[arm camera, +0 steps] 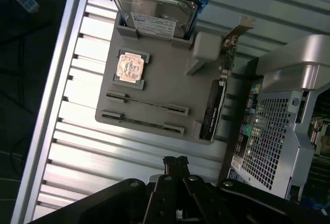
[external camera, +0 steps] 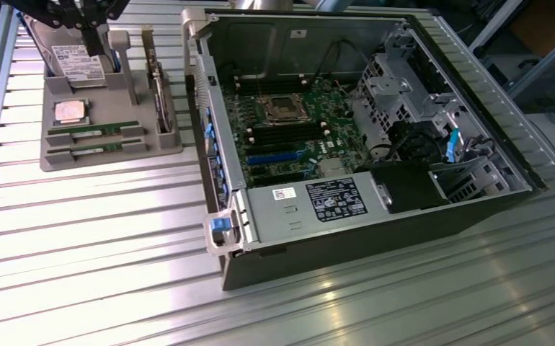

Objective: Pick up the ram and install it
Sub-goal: 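Pick up the ram and move it above insertion slot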

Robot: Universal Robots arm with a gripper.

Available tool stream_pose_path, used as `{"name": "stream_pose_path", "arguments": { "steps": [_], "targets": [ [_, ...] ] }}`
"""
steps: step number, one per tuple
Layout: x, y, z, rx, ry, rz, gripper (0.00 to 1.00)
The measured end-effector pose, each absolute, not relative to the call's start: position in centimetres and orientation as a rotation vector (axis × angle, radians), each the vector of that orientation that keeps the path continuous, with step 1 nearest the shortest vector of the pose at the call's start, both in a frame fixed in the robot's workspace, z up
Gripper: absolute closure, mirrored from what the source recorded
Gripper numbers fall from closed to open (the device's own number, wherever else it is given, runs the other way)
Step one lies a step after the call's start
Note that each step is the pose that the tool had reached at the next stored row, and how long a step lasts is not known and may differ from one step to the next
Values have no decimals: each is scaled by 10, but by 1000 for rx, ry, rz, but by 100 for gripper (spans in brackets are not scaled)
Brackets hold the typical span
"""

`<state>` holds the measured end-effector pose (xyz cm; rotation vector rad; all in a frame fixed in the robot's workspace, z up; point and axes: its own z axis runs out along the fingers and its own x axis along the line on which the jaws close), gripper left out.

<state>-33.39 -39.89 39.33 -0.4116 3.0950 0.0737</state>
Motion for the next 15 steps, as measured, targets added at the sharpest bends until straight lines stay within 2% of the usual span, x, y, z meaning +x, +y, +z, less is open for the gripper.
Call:
{"name": "stream_pose_path", "arguments": {
  "steps": [15],
  "targets": [
    [-334,-399,393,-646,3058,76,89]
  ]
}}
